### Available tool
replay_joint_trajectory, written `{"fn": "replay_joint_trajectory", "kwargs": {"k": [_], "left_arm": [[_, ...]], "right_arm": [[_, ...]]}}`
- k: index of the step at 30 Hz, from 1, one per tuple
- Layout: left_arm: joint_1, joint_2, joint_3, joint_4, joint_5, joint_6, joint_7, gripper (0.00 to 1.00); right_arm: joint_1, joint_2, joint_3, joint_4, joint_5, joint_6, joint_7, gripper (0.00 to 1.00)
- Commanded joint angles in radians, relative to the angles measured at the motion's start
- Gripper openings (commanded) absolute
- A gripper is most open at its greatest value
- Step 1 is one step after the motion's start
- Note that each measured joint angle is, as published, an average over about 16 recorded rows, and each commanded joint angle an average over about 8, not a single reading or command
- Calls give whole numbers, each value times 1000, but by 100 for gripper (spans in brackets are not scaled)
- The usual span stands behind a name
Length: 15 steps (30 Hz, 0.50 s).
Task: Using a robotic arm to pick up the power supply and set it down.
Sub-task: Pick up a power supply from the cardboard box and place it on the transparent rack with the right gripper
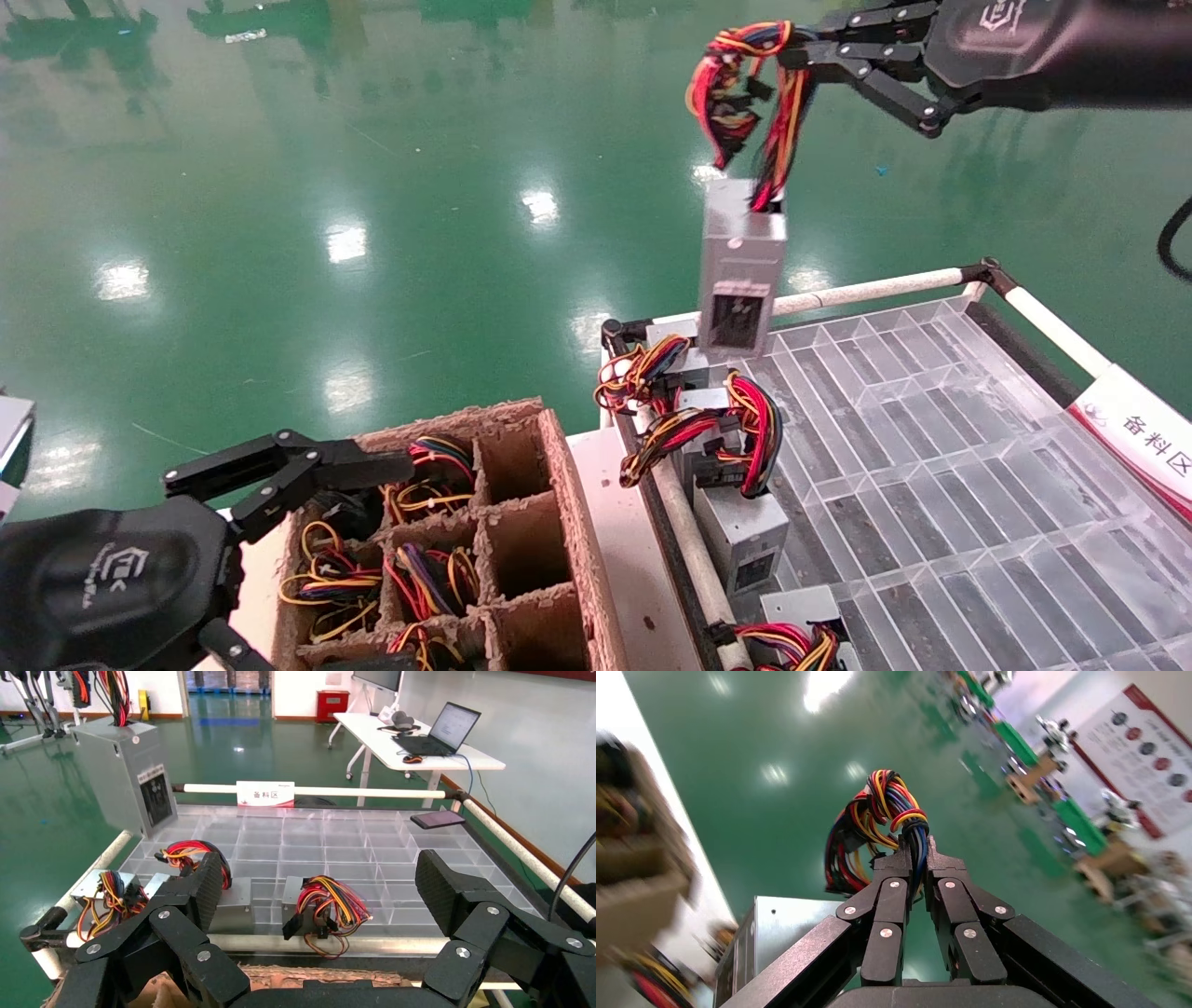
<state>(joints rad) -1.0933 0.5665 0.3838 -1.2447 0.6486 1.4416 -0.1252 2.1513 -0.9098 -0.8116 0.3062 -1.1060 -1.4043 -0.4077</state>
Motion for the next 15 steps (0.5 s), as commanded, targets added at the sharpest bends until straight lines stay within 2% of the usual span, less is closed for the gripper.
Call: {"fn": "replay_joint_trajectory", "kwargs": {"k": [1, 8, 15], "left_arm": [[0, 0, 0, 0, 0, 0, 0, 100], [0, 0, 0, 0, 0, 0, 0, 100], [0, 0, 0, 0, 0, 0, 0, 100]], "right_arm": [[32, -8, -16, -32, -39, 33, -41, 0], [53, -50, -60, -116, -127, 135, -182, 0], [32, -88, -79, -187, -162, 227, -288, 0]]}}
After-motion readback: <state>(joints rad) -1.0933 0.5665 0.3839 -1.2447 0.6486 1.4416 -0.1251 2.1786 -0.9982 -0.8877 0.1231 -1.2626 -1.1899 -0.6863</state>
